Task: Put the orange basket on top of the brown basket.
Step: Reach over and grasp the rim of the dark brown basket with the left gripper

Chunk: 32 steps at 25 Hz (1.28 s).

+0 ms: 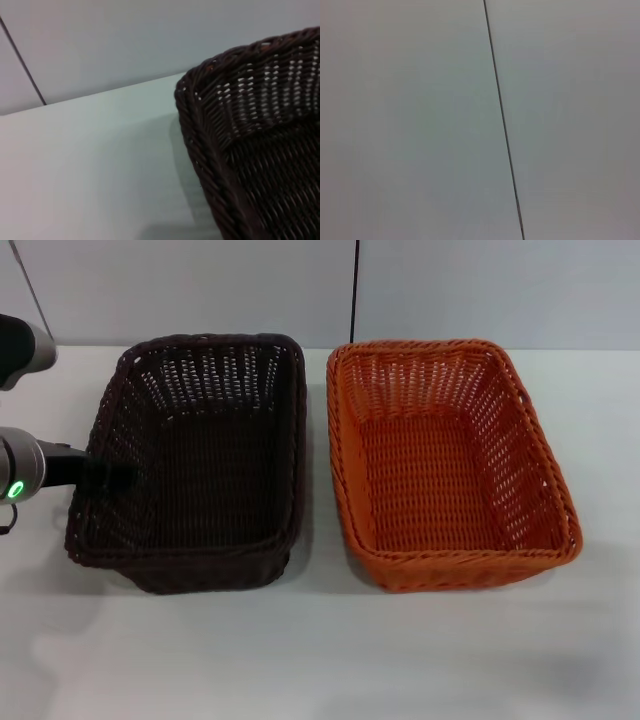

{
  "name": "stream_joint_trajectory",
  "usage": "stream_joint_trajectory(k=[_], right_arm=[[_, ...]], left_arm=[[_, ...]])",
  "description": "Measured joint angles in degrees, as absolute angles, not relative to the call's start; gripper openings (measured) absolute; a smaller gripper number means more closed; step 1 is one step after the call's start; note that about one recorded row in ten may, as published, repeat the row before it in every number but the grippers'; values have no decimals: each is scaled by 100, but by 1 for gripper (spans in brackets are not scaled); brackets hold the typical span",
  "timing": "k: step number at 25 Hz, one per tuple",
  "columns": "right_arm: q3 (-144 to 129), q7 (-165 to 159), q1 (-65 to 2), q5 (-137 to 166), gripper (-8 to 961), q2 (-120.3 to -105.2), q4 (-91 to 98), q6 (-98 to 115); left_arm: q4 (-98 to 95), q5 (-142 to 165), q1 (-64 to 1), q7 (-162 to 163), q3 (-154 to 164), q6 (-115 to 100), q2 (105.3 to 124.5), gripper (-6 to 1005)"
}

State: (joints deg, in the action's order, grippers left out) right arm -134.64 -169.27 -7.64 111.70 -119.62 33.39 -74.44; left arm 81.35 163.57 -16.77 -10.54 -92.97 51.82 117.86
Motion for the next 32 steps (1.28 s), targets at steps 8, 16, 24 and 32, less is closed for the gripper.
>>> stream_joint_trajectory(k=[8,16,24,32], right_arm=[[-13464,-16927,-768,11170,810,-11955,3350,-7458],[-13463,-16927,-764,11172,810,-11953,3374,-7490],[-13463,-16927,-770,11185,811,-11943,3383,-7497],[-13476,-16927,-764,11188,811,-11953,3383,-7499]], left_arm=[[7829,16282,-1838,-1122,-9265,5143,11809,779],[8120,16262,-1683,-1362,-9253,5144,11816,700],[8384,16226,-1546,-1605,-9246,5094,11799,428],[8603,14239,-1635,-5050,-10664,5795,11784,326]])
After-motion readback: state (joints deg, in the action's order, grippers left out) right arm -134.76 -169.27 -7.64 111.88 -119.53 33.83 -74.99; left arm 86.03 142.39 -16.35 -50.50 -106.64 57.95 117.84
